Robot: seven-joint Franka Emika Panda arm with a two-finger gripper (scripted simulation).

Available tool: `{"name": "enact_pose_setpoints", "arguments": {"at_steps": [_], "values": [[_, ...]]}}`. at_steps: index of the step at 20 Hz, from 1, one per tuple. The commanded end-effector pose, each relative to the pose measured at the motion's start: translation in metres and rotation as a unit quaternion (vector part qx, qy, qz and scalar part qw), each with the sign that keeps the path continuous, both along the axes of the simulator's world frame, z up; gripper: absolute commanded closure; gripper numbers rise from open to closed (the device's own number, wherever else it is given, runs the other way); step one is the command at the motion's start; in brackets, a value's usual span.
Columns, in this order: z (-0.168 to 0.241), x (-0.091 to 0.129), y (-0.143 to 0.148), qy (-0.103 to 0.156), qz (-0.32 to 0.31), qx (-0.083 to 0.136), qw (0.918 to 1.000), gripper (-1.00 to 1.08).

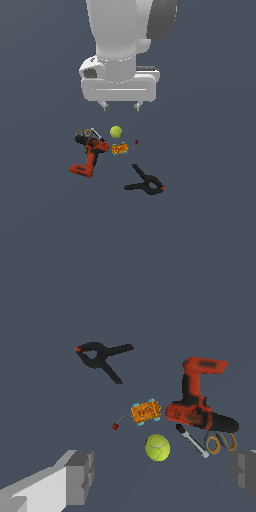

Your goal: Pick up a designated object from a clutter of objects.

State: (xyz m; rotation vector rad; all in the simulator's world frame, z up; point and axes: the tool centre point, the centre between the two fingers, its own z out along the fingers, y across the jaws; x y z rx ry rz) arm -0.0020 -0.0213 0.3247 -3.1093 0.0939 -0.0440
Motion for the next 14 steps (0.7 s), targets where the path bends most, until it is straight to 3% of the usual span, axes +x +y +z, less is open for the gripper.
{"name": "enact_pose_setpoints", "arguments": {"at_steps": [1,14], "values": [[-0.002,0.0,0.0,0.0,-0.005,0.0,1.0,-0.92],[-0.04,0.005,0.002,0.005,-0.093,0.004,0.9957,-0.92]]}}
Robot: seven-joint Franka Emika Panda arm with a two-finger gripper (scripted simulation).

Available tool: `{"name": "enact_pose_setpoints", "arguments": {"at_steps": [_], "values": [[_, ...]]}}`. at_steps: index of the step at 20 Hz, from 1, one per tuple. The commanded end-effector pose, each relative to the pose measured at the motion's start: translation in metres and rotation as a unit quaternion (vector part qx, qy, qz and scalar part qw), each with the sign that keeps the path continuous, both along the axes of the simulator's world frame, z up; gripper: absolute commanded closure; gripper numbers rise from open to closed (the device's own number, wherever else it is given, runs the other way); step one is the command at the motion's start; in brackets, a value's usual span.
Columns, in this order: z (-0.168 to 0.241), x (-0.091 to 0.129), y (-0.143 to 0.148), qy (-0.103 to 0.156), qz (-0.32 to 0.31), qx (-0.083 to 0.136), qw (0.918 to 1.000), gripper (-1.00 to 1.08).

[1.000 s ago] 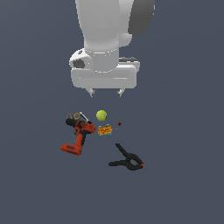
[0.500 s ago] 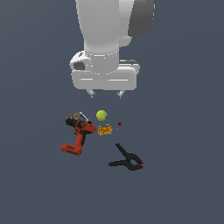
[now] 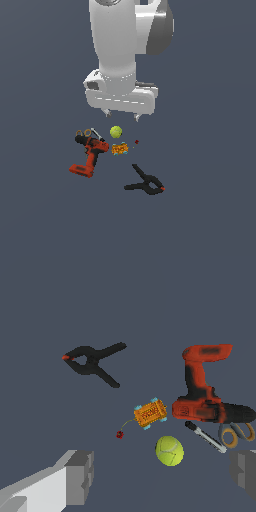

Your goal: Pick up a designated object from a clutter of objects.

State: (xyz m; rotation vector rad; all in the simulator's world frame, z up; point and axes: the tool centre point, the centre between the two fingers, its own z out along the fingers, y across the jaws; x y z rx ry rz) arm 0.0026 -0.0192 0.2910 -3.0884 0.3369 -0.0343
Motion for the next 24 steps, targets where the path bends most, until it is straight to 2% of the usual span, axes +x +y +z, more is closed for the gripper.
{"name": "enact_pose_setpoints", "arguments": {"at_steps": [1,6,12,18,24], "values": [[-0.011,0.001,0.001,0.002,-0.026,0.001,0.9997,-0.92],[-0.038,0.002,0.002,0.005,-0.088,0.002,0.9961,-0.92],[-0.07,0.001,0.004,0.009,-0.165,0.003,0.9863,-0.92],[-0.102,-0.002,0.005,0.013,-0.241,0.003,0.9705,-0.92],[-0.134,-0.007,0.006,0.016,-0.315,0.002,0.9488,-0.92]]}}
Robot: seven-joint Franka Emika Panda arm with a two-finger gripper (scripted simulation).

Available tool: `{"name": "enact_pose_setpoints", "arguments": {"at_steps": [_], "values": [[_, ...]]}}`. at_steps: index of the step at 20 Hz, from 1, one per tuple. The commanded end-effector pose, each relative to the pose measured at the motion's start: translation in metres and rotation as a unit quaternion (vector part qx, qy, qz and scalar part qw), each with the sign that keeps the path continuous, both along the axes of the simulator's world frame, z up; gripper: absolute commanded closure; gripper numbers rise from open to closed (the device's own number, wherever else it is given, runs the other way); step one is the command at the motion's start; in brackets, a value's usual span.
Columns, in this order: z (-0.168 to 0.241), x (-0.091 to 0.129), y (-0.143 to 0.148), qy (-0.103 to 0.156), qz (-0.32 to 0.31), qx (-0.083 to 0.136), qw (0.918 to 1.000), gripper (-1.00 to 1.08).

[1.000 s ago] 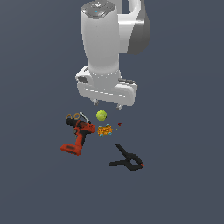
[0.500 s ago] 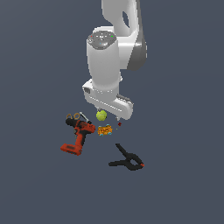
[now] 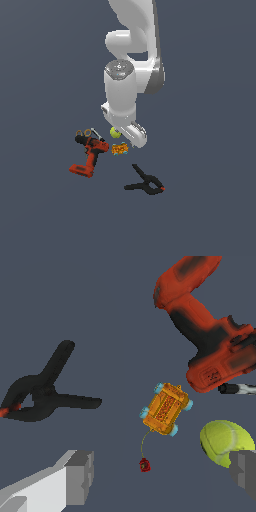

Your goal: Pick up a designated object from a clutter of objects.

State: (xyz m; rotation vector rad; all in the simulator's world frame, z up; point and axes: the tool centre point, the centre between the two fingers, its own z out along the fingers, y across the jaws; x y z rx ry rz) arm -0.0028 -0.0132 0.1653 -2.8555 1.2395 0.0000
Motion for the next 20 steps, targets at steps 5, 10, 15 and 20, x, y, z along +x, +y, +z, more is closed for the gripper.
{"name": "enact_pose_setpoints", "arguments": {"at_steps": [5,10,15,20], "values": [[-0.033,-0.008,0.001,0.004,-0.085,-0.002,0.9964,-0.92],[-0.058,-0.015,0.001,0.006,-0.149,-0.005,0.9888,-0.92],[-0.078,-0.022,0.001,0.008,-0.202,-0.007,0.9793,-0.92],[-0.092,-0.028,0.0,0.009,-0.239,-0.01,0.9709,-0.92]]}}
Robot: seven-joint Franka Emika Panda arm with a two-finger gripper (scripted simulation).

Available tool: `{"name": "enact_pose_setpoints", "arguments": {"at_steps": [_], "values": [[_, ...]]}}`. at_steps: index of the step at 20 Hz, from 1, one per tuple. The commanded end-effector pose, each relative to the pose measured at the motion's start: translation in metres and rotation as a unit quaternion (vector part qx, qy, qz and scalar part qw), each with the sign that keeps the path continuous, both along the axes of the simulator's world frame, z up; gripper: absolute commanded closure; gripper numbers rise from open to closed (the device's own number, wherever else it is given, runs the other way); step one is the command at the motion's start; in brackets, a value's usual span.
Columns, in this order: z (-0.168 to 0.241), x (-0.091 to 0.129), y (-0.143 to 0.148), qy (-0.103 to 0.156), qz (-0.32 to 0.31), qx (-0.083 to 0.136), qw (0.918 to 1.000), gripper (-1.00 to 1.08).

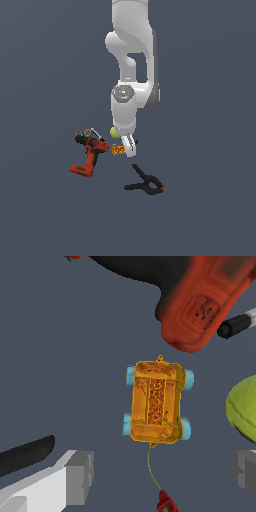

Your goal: Pick up a designated object from a clutter of objects.

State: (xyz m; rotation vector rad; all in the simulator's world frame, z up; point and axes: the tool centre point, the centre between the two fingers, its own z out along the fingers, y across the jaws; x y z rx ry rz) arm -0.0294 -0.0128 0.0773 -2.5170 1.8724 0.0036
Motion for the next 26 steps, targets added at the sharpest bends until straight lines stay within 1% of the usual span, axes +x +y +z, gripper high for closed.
{"name": "enact_pose_setpoints", "arguments": {"at_steps": [1,7,14,26], "values": [[-0.006,-0.002,0.0,0.0,-0.017,-0.001,0.9999,-0.92],[-0.013,-0.006,0.0,0.001,-0.037,-0.002,0.9993,-0.92],[-0.017,-0.006,0.0,0.001,-0.036,-0.002,0.9993,-0.92],[-0.061,-0.007,0.0,0.001,-0.038,-0.002,0.9993,-0.92]]}}
